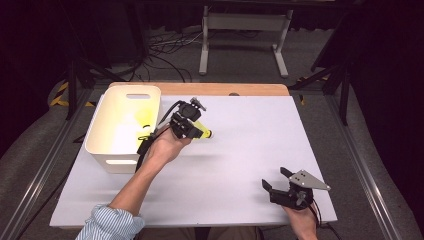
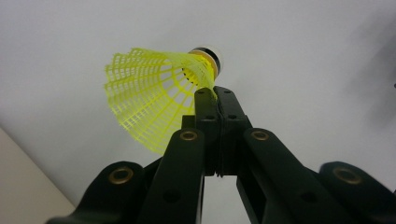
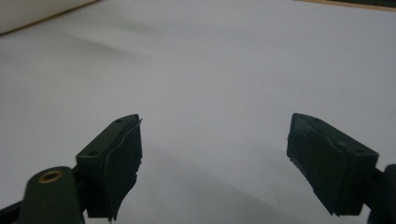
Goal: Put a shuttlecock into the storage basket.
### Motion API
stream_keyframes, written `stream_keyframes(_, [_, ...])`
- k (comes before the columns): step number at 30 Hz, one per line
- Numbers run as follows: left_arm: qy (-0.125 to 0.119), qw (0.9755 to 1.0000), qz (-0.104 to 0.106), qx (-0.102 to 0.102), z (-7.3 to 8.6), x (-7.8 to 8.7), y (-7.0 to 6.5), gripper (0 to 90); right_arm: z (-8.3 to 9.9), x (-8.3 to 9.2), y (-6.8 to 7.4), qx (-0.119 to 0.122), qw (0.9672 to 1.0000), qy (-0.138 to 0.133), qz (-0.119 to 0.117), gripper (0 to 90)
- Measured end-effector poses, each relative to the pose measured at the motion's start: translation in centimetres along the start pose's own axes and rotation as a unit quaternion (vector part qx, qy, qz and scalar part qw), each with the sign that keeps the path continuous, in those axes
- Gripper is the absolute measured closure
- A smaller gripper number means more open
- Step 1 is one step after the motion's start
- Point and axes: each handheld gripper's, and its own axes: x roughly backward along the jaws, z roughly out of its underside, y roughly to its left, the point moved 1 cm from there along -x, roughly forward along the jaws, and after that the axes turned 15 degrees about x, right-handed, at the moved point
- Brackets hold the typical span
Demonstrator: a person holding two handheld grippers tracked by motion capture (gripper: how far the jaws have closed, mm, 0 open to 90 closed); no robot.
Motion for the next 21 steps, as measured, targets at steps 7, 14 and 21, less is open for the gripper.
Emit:
stream_keyframes(7, [-0.004, 1.0, -0.004, 0.001, 0.2, 0.4, 0.1, 89.7, 0.0, 0.0, 0.0, 0.001, 1.0, 0.0, 0.0, 18.5])
stream_keyframes(14, [-0.006, 0.9999, -0.008, -0.001, 0.5, 0.8, 0.1, 89.7, 0.0, 0.0, 0.0, 0.001, 1.0, 0.0, 0.0, 18.5])
stream_keyframes(21, [-0.011, 0.9998, -0.015, -0.003, 0.7, 1.4, 0.1, 89.7, 0.0, 0.0, 0.0, 0.002, 1.0, 0.0, 0.0, 18.5])
